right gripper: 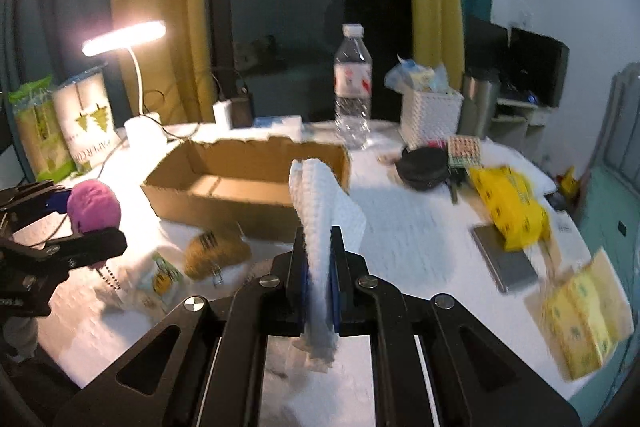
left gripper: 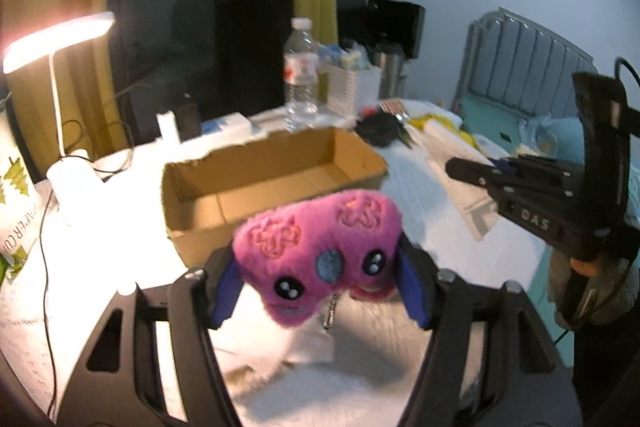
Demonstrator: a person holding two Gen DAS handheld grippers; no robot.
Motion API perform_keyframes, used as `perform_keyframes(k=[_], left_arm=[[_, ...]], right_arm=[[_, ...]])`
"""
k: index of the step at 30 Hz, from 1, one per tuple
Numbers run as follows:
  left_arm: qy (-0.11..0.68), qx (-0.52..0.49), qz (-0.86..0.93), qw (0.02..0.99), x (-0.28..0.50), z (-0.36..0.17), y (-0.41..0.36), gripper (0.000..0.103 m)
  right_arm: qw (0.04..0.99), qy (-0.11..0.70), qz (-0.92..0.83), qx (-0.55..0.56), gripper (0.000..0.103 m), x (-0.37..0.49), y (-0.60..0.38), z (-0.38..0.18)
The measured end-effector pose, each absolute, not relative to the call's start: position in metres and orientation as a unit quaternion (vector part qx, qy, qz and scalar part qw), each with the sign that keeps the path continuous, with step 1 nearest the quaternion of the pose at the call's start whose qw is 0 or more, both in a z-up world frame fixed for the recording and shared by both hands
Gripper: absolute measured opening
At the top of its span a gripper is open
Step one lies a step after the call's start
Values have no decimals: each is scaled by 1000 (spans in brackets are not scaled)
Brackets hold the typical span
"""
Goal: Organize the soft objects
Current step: 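Drop the pink plush into the box with the left gripper while the right gripper releases the towel there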
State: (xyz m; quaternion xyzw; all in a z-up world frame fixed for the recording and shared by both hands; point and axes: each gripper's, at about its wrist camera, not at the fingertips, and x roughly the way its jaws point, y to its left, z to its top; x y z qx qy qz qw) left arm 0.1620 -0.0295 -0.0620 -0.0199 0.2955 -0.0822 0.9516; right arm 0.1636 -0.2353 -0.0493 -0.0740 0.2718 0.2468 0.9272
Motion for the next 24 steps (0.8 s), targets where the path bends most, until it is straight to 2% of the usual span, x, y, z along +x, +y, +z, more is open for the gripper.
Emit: perform_keyframes(k=[13,24], left_arm=[[270,-45,-41,961,203,-45,25,66],[284,-62,-12,957,251,-62,54,66]], right_arm=[[926,254,268,-73,10,201,-205,-31],[923,261,277,-61,10,243,-195,-37]])
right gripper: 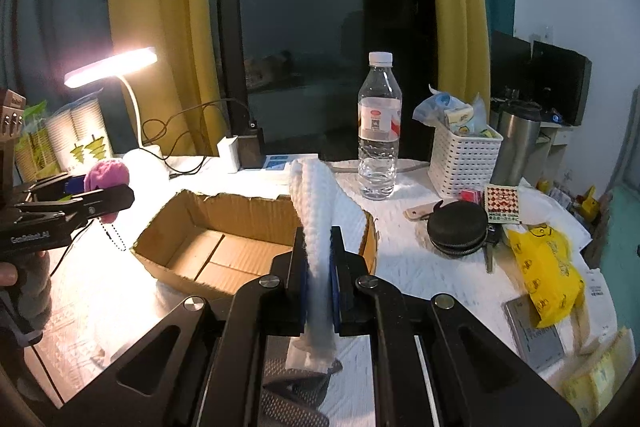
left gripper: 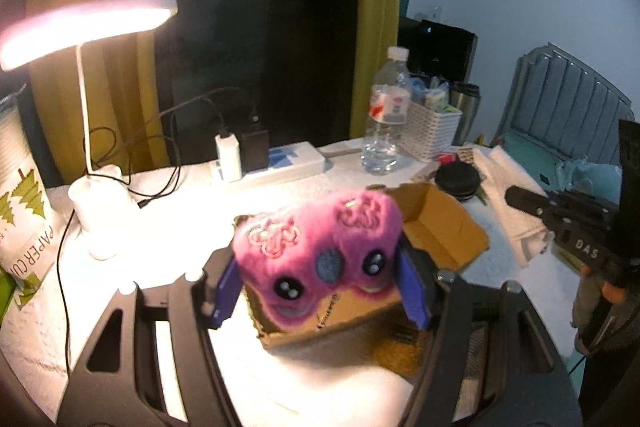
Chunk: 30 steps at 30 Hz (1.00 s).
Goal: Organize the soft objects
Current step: 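Drop the pink plush into the box with the left gripper while the right gripper releases the towel there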
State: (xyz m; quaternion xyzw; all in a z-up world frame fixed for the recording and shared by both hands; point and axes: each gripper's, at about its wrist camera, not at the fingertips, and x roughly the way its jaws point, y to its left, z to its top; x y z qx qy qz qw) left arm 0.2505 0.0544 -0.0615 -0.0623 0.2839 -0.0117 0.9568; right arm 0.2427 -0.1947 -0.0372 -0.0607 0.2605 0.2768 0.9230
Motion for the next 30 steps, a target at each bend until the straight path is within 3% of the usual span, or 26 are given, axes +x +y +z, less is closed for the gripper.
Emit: perform_keyframes(k=[11,13,15,17,19,20,30], left_arm=[[328,-77,-6,942,288,-96,59,69],[338,-80,-4,938,294,-103,60,71],[344,-81,-2,935,298,-107,60,81],[343,-80,-1,936,298,-109,60,91],[340,-82,0,937,297,-108,60,92],[337,-82,0,938,295,-107,60,92],[316,-79,0,946,264,-89,63,92]], right_arm=[[913,286,286,-52,10,280,-182,-59],[911,291,288,-48,10,285,-180,-63],[910,295,287,-47,10,290,-178,-67],[910,300,282,-48,17,295,-176,-70],[911,302,278,-47,44,296,-176,-71],[911,303,276,-47,46,296,-176,-71],[917,288,271,-55,47,266,-178,-54]])
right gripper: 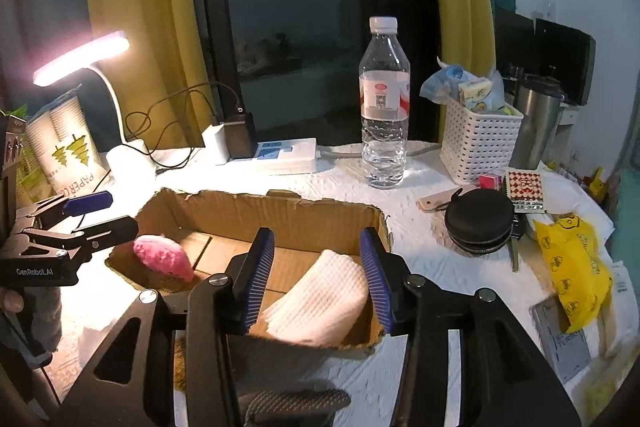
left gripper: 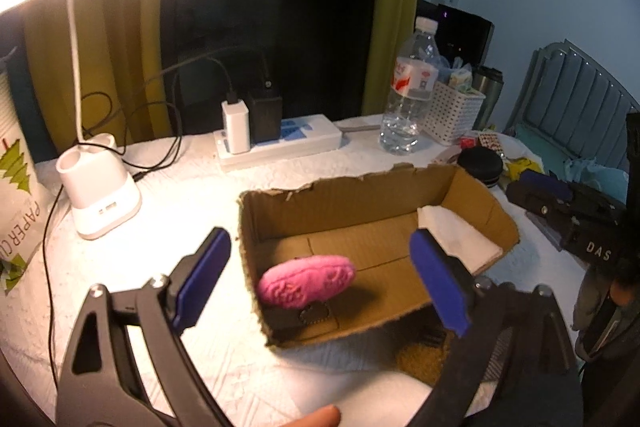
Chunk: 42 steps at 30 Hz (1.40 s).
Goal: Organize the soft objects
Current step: 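Drop the pink plush into the box with the left gripper while the right gripper releases the towel there, then grasp the white paper tissue beside the box with the right gripper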
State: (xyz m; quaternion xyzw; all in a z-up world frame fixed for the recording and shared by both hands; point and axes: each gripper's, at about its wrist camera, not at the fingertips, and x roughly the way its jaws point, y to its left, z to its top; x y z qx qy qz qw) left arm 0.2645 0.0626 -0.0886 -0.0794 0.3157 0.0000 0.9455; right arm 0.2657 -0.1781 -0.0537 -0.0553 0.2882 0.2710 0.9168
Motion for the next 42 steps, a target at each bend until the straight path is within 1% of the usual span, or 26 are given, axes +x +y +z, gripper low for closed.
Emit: perform_keyframes(k=[8,19,26,39,41,42], left_arm=[[301,-78,-3,950,226,-79,66,92],[295,-84,-6,952,176,-84,74,92],[297,-89,-3,951,150,-94,80,92],[312,-106,14,944,122,-114,100,92],[314,-107,15,943,121,-115,102,92],[315,-107,16,943,120,-116,102,92]], right_arm=[[915,282,282,-59,47,229,-171,-44],[903,292,308,-73,47,178,-148,-49],[887,314,328,-80,48,157,-129,-66],[845,386,357,-95,48,144,-88,-111],[842,388,362,-98,45,142,-86,-114],[842,385,363,-103,31,140,-84,-114]])
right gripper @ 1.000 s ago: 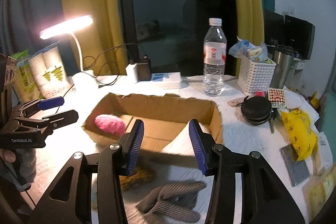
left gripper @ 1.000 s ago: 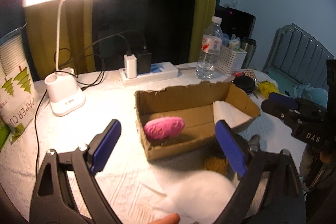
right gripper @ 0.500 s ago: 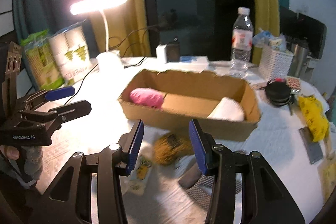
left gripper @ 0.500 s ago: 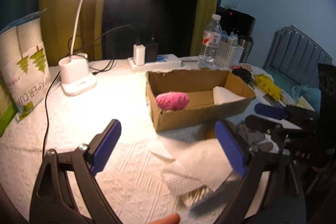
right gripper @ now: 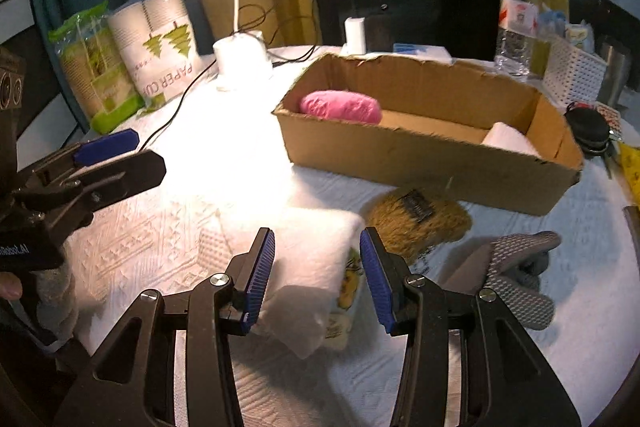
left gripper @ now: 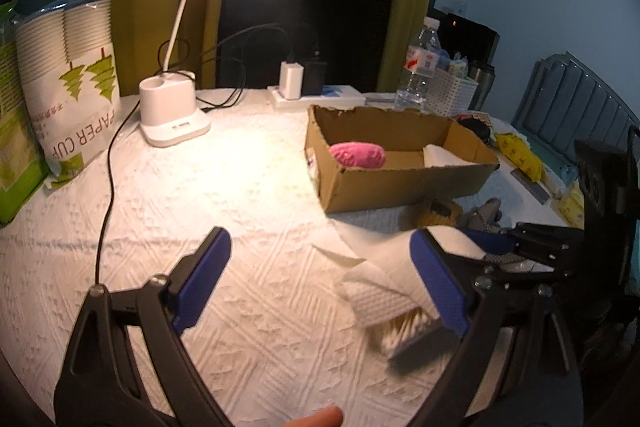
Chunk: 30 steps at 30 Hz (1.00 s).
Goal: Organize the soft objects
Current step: 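Grasp the white paper tissue beside the box with the right gripper, then grasp the cartoon tissue pack with the left gripper while the right gripper holds the tissue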
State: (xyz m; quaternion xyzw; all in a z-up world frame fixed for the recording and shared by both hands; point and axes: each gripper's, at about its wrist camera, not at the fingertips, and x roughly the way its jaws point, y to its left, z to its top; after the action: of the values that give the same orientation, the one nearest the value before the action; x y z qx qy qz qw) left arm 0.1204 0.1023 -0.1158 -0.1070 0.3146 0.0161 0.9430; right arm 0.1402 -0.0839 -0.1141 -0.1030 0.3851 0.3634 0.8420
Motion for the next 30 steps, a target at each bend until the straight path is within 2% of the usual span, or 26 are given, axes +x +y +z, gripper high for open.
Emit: perform_keyframes(k=[1,4,17,30], left_arm=[[315,-107,17,943,120,-116,102,92],[317,-105,17,942,119,-116,101,92],[320,-68,-10,945,130,-102,55,92],[367,0,-56,928,158,-115,-31,92]], right_arm=[[843,380,364,-109,15,138,-83,-113],[850,359,366,-117,7,133,-85,-106],[913,273,296,-72,6,134,-185,-47],[940,260,219,-37,6,134,-296,-53]])
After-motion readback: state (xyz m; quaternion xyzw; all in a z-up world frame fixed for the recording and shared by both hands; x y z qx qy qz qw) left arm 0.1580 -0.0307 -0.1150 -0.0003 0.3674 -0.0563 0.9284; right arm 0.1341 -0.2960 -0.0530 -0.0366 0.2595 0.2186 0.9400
